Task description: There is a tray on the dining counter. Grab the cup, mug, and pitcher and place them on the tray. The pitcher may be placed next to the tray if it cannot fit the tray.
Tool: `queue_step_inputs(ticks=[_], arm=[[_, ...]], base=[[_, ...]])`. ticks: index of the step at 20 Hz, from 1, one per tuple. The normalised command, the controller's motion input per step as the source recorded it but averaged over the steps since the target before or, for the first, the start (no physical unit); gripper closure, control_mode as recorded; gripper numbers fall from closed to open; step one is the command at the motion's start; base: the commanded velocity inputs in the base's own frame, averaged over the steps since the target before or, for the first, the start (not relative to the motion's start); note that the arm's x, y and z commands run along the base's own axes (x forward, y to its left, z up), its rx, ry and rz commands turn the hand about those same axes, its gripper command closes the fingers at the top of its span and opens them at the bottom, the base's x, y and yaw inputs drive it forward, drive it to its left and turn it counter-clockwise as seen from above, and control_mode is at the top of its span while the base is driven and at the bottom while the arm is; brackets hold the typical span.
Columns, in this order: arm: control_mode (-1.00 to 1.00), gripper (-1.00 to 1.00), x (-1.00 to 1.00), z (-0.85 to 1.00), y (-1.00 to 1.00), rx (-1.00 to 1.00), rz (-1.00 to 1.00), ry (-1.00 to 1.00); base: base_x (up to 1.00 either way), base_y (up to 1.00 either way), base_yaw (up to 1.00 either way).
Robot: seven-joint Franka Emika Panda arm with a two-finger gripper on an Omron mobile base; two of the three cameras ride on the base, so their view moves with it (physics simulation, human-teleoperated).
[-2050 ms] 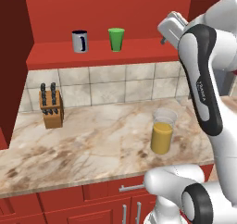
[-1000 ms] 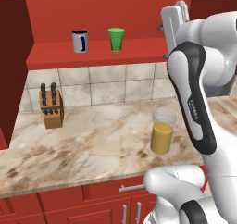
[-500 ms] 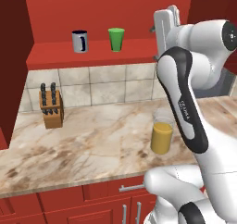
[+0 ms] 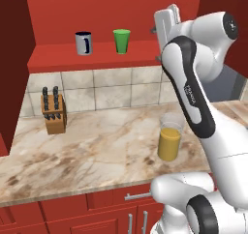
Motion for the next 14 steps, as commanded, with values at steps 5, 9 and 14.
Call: queue_step_inputs(ticks=[5, 9, 14], arm=[[-1.0, -1.0, 0.33, 0.0, 0.0, 0.0, 0.06, 0.09], [-1.0, -1.0, 0.33, 0.0, 0.0, 0.0, 0.06, 0.11], [-1.0, -1.0, 0.33, 0.0, 0.0, 0.0, 0.04, 0.06]], base=[[0.0, 0.0, 0.0], [0.0, 0.0, 0.0], [0.0, 0.0, 0.0]])
